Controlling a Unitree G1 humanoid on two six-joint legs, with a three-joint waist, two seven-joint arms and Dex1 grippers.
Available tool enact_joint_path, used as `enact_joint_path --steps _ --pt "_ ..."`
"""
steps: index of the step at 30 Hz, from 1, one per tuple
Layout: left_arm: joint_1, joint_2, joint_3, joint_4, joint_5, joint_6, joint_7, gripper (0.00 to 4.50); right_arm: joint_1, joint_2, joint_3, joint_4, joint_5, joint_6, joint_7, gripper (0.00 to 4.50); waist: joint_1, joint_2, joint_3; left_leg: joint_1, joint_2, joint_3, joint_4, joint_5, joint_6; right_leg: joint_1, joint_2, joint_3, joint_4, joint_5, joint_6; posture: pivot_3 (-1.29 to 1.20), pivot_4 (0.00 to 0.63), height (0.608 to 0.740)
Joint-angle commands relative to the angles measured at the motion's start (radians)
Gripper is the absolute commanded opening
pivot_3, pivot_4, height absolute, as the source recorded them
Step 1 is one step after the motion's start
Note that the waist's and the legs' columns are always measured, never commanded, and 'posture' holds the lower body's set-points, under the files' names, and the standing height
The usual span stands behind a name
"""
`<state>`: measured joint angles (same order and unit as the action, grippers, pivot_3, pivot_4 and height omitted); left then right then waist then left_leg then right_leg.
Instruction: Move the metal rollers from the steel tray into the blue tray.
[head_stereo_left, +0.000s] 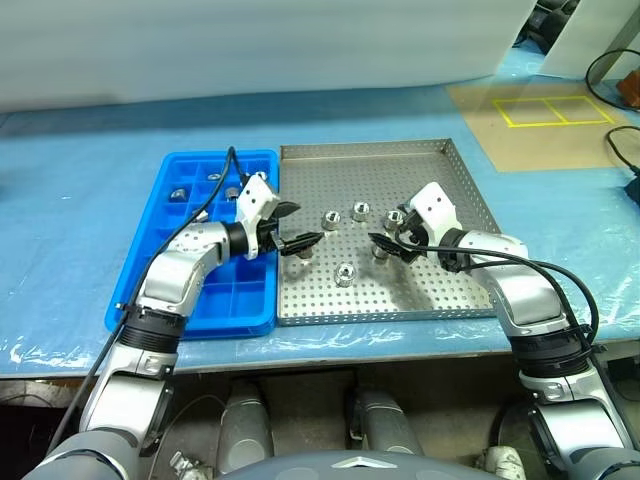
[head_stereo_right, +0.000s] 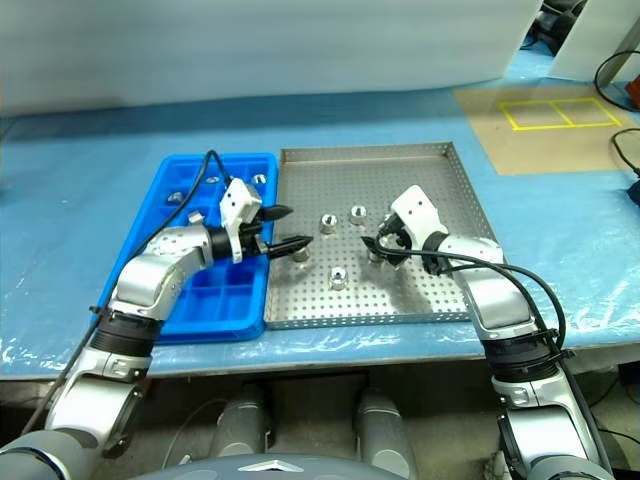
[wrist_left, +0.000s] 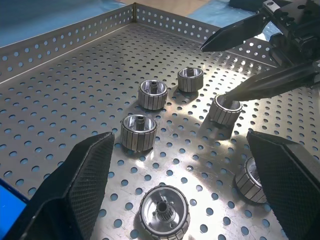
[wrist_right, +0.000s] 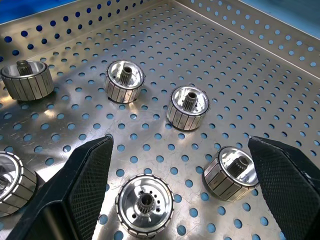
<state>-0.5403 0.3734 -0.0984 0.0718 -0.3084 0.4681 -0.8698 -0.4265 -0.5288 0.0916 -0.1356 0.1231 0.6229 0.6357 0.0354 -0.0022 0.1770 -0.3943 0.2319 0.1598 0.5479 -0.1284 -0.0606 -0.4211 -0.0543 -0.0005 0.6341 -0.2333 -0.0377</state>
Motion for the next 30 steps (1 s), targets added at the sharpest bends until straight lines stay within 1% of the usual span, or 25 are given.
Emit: enact_joint_path --steps 1,18,30 --pt "-0.008 0.004 0.008 -0.050 -0.013 0.002 0.006 4.50 -0.024 0.007 0.000 -0.033 0.006 -0.014 -0.001 4.49 0.000 0.000 0.000 0.000 0.000 0.000 0.000 0.000 0.000 0.000 0.000 0.000 0.000 0.000 0.000 -0.24 0.150 0.740" --pt "-0.005 0.010 0.009 -0.076 -0.017 0.022 0.015 4.50 -0.028 0.014 0.002 -0.018 0.003 -0.027 -0.002 4.49 0.001 0.000 0.000 0.000 0.000 0.000 0.000 0.000 0.000 0.000 0.000 0.000 0.000 0.000 0.000 -0.24 0.150 0.740" --pt "-0.022 0.007 -0.004 -0.059 -0.006 0.024 0.014 4.50 -0.027 0.018 0.001 -0.015 0.001 -0.032 -0.005 4.49 0.001 0.000 0.000 0.000 0.000 0.000 0.000 0.000 0.000 0.000 0.000 0.000 0.000 0.000 0.000 -0.24 0.150 0.740"
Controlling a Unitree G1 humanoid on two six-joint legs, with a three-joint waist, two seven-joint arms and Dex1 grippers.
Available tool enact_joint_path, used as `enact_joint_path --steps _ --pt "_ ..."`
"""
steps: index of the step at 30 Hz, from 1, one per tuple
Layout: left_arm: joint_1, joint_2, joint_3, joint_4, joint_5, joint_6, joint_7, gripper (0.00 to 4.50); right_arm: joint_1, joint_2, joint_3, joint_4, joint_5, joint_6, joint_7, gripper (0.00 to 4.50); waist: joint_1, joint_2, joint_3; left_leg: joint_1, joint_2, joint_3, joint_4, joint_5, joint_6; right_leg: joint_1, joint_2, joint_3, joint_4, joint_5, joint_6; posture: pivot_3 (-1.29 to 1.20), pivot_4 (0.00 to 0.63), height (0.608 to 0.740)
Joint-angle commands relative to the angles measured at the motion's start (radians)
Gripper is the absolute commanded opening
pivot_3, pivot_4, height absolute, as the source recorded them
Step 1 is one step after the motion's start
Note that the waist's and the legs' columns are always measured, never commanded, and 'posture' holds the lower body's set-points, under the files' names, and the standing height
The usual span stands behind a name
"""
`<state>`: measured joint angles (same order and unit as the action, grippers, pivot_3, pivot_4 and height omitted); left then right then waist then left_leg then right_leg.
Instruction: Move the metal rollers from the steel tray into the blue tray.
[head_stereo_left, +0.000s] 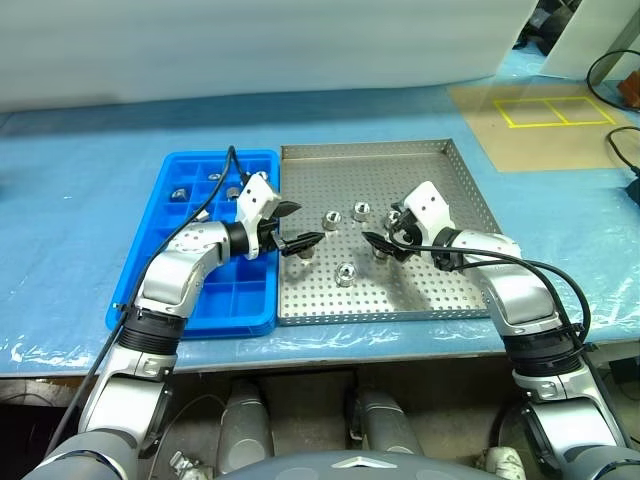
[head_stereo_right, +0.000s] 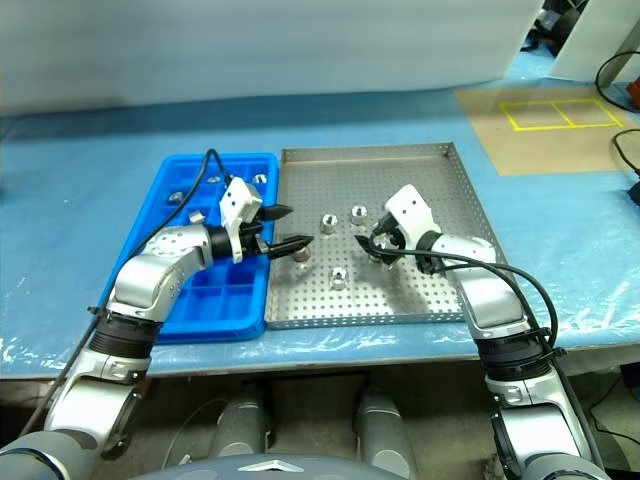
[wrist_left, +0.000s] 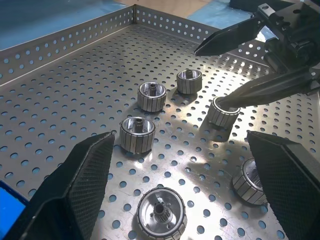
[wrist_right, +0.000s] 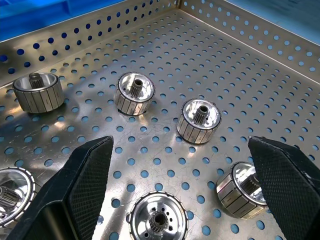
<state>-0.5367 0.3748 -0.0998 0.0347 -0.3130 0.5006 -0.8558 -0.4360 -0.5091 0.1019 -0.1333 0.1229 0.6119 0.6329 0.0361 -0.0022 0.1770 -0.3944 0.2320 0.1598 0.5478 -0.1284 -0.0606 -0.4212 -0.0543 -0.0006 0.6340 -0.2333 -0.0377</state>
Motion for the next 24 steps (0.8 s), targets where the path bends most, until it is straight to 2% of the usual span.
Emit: enact_joint_path --steps 1,4,8,16,24 --pt "-0.028 0.008 -0.004 -0.017 0.003 -0.010 0.000 4.50 -0.018 -0.002 -0.010 -0.017 0.002 -0.022 -0.002 4.49 0.000 0.000 0.000 0.000 0.000 0.000 0.000 0.000 0.000 0.000 0.000 0.000 0.000 0.000 0.000 -0.24 0.150 0.740" --pt "-0.056 0.011 -0.006 0.002 0.005 0.024 0.003 4.50 -0.020 0.000 -0.009 -0.014 0.001 -0.023 -0.005 4.49 0.000 0.000 0.000 0.000 0.000 0.000 0.000 0.000 0.000 0.000 0.000 0.000 0.000 0.000 0.000 -0.24 0.150 0.740" --pt "-0.219 0.029 -0.046 0.100 0.036 0.056 -0.039 4.50 -0.027 0.003 0.001 -0.004 -0.002 -0.026 -0.001 4.49 0.003 0.000 0.000 0.000 0.000 0.000 0.001 0.000 0.000 0.000 0.000 0.000 0.001 0.000 0.000 -0.23 0.150 0.740" --pt "-0.470 0.065 -0.285 0.367 0.250 -0.082 -0.239 4.50 -0.035 0.011 0.005 0.012 -0.010 -0.039 -0.017 4.49 0.002 0.000 0.000 0.000 -0.003 0.000 0.000 0.000 0.000 0.001 -0.002 0.002 -0.001 0.001 0.002 -0.25 0.150 0.740" --pt "-0.555 0.030 -0.389 0.523 0.360 -0.214 -0.393 4.50 0.022 0.026 -0.003 -0.032 -0.009 -0.025 -0.068 4.49 0.003 0.000 0.000 0.000 -0.004 0.000 -0.001 0.000 0.001 0.003 -0.002 0.002 -0.006 0.003 0.005 -0.31 0.150 0.740"
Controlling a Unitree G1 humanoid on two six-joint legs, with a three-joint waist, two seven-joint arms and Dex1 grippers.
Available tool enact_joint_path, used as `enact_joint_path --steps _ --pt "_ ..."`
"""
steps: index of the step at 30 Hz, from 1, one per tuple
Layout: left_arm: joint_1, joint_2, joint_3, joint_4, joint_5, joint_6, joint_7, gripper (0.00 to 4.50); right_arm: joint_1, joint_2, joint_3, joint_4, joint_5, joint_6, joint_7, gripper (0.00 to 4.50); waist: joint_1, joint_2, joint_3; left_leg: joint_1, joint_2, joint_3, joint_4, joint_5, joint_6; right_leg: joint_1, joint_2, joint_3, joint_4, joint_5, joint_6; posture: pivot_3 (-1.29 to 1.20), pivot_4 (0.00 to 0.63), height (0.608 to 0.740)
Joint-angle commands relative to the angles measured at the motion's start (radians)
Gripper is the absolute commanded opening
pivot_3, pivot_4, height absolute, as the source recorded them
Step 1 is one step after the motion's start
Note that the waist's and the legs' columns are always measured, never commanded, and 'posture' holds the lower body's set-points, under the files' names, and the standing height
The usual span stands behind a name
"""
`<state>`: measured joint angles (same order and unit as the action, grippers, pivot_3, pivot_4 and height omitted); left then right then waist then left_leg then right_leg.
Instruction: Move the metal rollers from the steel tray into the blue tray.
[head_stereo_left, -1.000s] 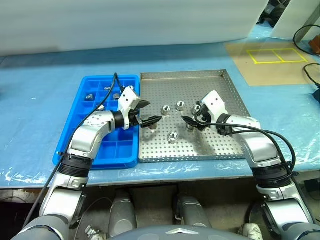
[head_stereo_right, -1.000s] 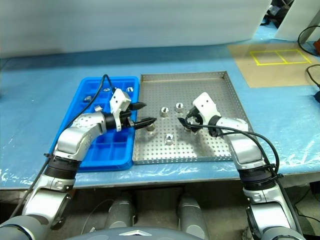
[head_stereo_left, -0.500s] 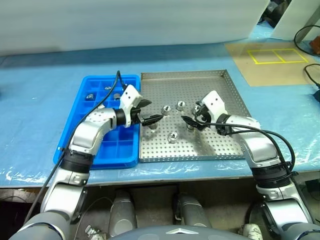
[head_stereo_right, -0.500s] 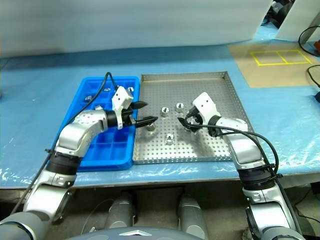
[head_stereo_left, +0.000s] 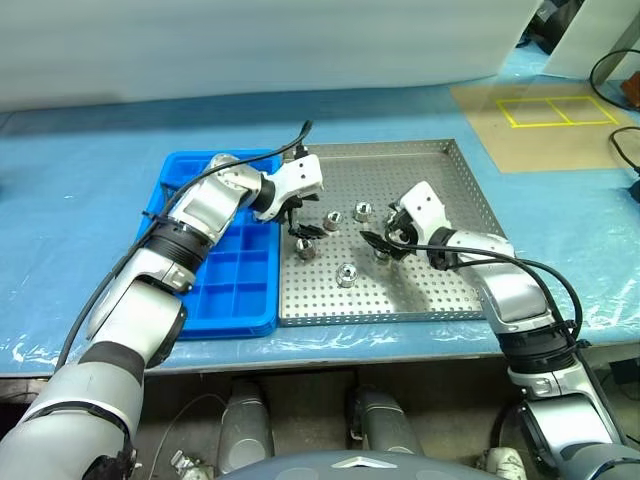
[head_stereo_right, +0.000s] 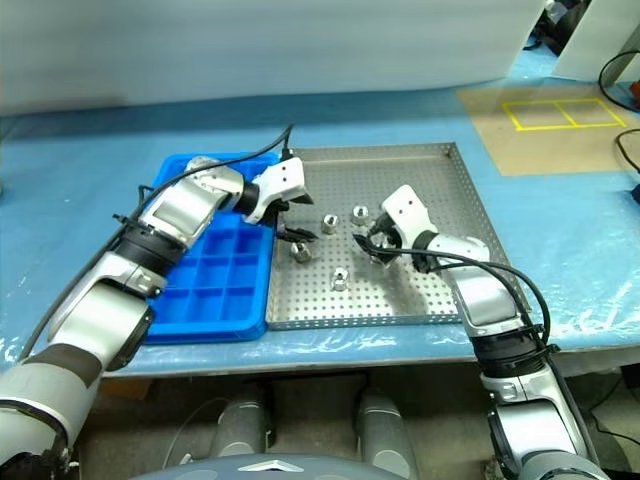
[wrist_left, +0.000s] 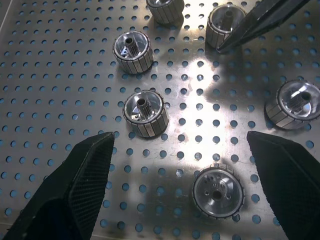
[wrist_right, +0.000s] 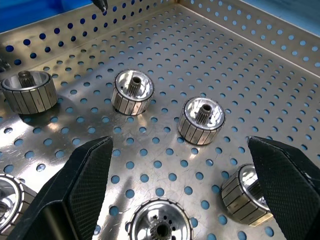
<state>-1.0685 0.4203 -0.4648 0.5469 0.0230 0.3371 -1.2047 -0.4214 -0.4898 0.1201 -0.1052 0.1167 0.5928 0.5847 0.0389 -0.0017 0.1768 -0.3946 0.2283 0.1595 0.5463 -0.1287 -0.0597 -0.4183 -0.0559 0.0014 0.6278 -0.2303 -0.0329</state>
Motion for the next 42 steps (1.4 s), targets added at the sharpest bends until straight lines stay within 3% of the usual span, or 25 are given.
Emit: enact_joint_path --steps 1,13,25,28,31,34,37,39,42 --pt "-0.023 -0.026 -0.036 0.026 0.040 -0.069 -0.049 4.50 0.015 0.009 -0.022 -0.067 -0.004 -0.004 -0.029 4.49 0.000 0.000 0.000 0.000 0.000 0.000 0.000 0.000 0.000 0.001 0.000 0.000 -0.002 0.000 0.000 -0.32 0.150 0.740" --pt "-0.009 -0.080 -0.084 0.184 0.177 -0.193 -0.056 4.50 0.049 -0.007 -0.026 -0.092 -0.012 0.003 -0.069 4.49 -0.007 0.000 0.000 0.002 -0.002 0.000 0.001 -0.002 0.003 0.005 -0.002 0.001 -0.005 0.003 0.003 -0.35 0.150 0.740" --pt "-0.003 -0.117 -0.086 0.237 0.243 -0.177 -0.042 4.50 0.042 0.000 -0.013 -0.075 -0.026 -0.003 -0.077 4.49 -0.023 0.000 0.000 0.010 -0.003 0.000 0.000 -0.002 0.004 0.014 -0.003 0.001 -0.008 0.002 0.002 -0.35 0.150 0.740" --pt "0.002 -0.118 -0.084 0.232 0.246 -0.174 -0.043 3.93 0.047 0.000 -0.015 -0.073 -0.028 -0.004 -0.079 4.50 -0.024 0.000 0.000 0.010 -0.003 0.000 0.000 -0.003 0.005 0.015 -0.003 0.001 -0.009 0.002 0.003 -0.35 0.150 0.740" --pt "0.001 -0.116 -0.093 0.246 0.267 -0.182 -0.020 2.99 0.048 0.002 -0.014 -0.070 -0.031 -0.006 -0.083 4.50 -0.024 0.000 0.000 0.010 -0.003 0.000 0.000 -0.003 0.005 0.015 -0.003 0.001 -0.009 0.002 0.003 -0.35 0.150 0.740" --pt "0.006 -0.110 -0.096 0.243 0.272 -0.192 -0.034 2.99 0.049 0.002 -0.014 -0.069 -0.032 -0.006 -0.086 4.50 -0.024 0.000 0.000 0.011 -0.003 0.000 0.000 -0.003 0.005 0.015 -0.003 0.001 -0.009 0.002 0.003 -0.35 0.150 0.740" --pt "0.013 -0.103 -0.096 0.234 0.269 -0.200 -0.056 2.47 0.049 0.003 -0.013 -0.066 -0.033 -0.008 -0.088 4.50 -0.024 0.000 0.000 0.011 -0.003 0.000 0.000 -0.003 0.005 0.015 -0.003 0.001 -0.009 0.002 0.003 -0.35 0.150 0.740" --pt "0.015 -0.102 -0.093 0.237 0.276 -0.200 -0.043 1.77 0.049 0.003 -0.012 -0.064 -0.034 -0.009 -0.089 4.50 -0.024 0.000 0.000 0.011 -0.003 0.000 0.000 -0.003 0.005 0.015 -0.003 0.001 -0.009 0.002 0.003 -0.35 0.150 0.740" --pt "0.017 -0.101 -0.087 0.241 0.276 -0.200 -0.038 1.67 0.046 0.002 -0.012 -0.056 -0.036 -0.013 -0.089 4.50 -0.024 0.000 0.000 0.011 -0.003 0.000 0.000 -0.003 0.005 0.015 -0.003 0.001 -0.009 0.002 0.003 -0.35 0.150 0.740"
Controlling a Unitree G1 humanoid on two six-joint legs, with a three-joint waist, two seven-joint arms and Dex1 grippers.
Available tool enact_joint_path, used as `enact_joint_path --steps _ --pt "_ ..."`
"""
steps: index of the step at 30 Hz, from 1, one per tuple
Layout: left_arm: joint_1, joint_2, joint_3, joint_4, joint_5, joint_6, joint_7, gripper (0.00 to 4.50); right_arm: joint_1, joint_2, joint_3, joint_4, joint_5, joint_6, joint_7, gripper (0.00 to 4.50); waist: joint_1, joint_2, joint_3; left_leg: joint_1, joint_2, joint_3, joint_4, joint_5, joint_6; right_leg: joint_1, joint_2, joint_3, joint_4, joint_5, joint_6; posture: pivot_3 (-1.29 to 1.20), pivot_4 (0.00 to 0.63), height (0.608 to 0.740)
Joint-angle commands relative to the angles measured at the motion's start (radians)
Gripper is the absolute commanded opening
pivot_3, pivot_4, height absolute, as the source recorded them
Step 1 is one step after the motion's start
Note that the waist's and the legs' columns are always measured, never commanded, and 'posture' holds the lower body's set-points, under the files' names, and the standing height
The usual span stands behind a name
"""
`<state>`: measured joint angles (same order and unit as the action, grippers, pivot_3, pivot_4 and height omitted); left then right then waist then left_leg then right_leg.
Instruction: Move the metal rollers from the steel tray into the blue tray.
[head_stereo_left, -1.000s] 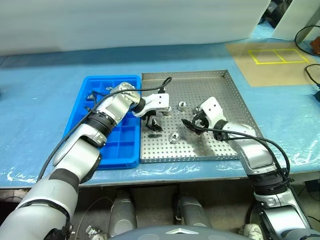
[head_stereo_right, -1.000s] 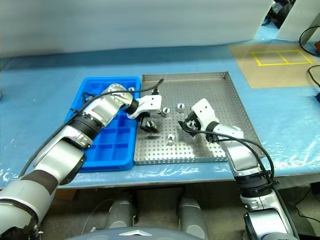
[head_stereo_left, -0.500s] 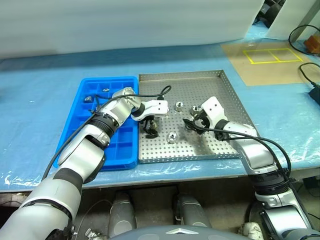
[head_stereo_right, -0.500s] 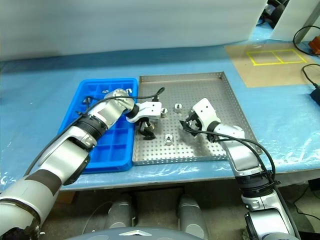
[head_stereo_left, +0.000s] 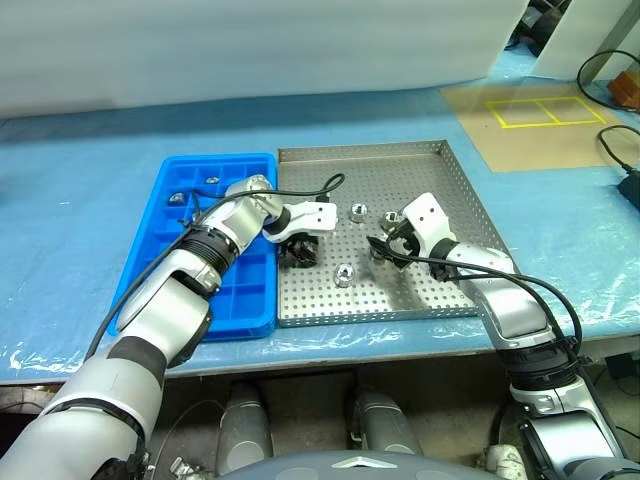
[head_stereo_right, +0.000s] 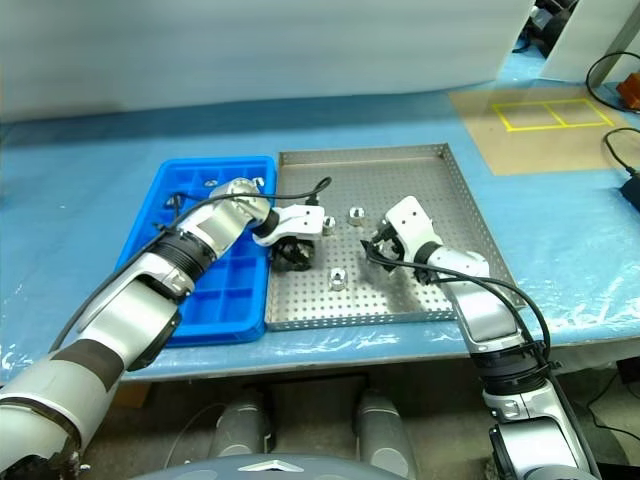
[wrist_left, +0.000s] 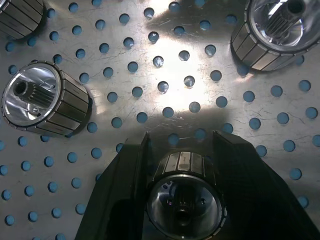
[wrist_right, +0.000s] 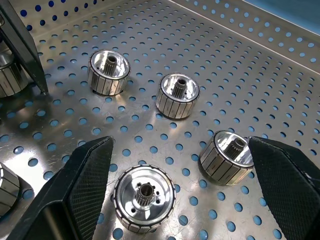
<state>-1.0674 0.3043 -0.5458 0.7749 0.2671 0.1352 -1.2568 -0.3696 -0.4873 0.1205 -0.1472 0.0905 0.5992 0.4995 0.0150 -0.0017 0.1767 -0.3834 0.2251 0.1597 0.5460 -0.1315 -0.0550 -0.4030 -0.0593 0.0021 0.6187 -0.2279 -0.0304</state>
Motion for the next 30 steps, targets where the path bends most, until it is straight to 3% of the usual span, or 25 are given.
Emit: enact_joint_path --steps 1,9,19,30 --pt "0.017 0.016 -0.001 0.009 0.024 0.006 0.004 1.68 -0.007 -0.001 -0.013 -0.012 -0.010 -0.021 -0.003 4.50 0.000 0.000 0.000 0.000 0.000 0.000 0.000 0.000 0.000 0.000 0.000 0.000 0.000 0.000 0.000 -0.35 0.150 0.740" --pt "0.009 0.033 0.039 0.022 -0.004 -0.020 -0.002 1.69 -0.018 0.007 -0.011 0.006 -0.015 -0.031 -0.003 4.50 -0.003 0.000 0.000 0.000 0.000 0.000 -0.002 0.000 0.000 0.000 0.000 0.000 -0.002 0.000 0.000 -0.34 0.150 0.740" --pt "0.054 0.048 0.192 -0.227 -0.219 -0.015 -0.112 1.69 -0.023 0.019 -0.004 0.023 -0.024 -0.046 0.002 4.50 0.001 0.000 0.000 -0.005 0.000 0.002 -0.006 -0.002 0.003 -0.002 0.000 -0.001 -0.010 0.000 0.000 -0.33 0.150 0.740" --pt "0.130 0.164 0.299 -0.451 -0.361 0.046 -0.147 1.69 -0.078 -0.031 -0.115 -0.006 0.075 -0.025 0.087 4.50 -0.001 0.002 0.001 -0.004 0.001 0.004 -0.005 -0.003 0.005 -0.003 0.000 0.000 -0.011 0.000 0.000 -0.30 0.150 0.740"
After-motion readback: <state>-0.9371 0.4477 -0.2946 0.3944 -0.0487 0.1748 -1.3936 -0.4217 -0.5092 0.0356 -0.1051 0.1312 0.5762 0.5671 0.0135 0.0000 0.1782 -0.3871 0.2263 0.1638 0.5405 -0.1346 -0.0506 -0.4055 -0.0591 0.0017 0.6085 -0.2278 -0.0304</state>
